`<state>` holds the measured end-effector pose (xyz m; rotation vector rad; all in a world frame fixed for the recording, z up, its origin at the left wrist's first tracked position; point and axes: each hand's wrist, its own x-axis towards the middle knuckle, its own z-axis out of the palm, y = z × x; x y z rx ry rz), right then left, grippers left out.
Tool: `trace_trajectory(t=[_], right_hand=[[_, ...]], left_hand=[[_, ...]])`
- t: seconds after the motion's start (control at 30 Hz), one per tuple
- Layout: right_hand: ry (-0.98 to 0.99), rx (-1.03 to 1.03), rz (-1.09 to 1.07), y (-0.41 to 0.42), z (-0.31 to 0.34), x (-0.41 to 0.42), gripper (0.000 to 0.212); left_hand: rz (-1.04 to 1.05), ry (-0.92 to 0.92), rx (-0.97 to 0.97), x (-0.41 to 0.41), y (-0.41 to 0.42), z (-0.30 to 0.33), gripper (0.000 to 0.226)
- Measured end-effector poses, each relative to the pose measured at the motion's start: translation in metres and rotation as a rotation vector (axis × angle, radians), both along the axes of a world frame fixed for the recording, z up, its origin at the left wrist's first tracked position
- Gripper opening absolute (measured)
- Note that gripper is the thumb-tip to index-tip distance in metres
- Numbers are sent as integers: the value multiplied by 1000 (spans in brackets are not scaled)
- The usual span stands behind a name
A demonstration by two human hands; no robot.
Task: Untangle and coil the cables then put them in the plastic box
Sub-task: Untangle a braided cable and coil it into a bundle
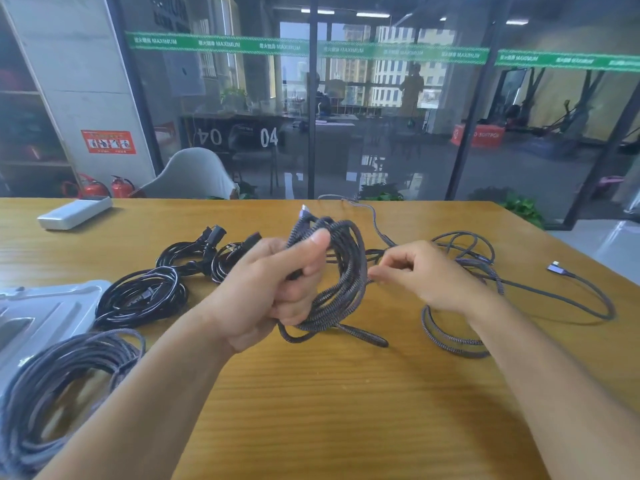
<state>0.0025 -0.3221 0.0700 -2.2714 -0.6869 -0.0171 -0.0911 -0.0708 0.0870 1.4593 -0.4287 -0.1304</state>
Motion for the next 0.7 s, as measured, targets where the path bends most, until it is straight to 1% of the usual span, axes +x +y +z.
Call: trace_trajectory(t=[0.07,0.17,0.27,0.37,0.47,0.53,0.57,0.6,0.63,0.7], right_hand=[[-99,7,-85,6,2,-3,44],[-200,38,-181,9,3,-7,48],[-302,100,-254,11,6,-8,54],[-334,82,-275,14,6,-9,57],[-332,50,-313,13,2,-6,57],[-256,59,-334,13,1,-7,56],[-180,97,-333,14,1,-7,55],[-71,173,-315,16,1,-8,53],[80,284,-278,17,3,-10,51],[365,537,-135,19,11,-16,48]], left_hand=[[-30,18,91,1,-3,-1,41],[60,25,188,3,-5,-3,51],[109,5,248,3,-6,-3,53],[83,4,238,0,-9,-3,56],[53,-1,279,0,-19,-6,53],[64,7,318,2,-22,-10,52],[73,8,338,2,-22,-12,52],[83,8,359,3,-21,-14,52],[95,5,381,5,-21,-15,52],[141,-3,407,7,-21,-18,47]])
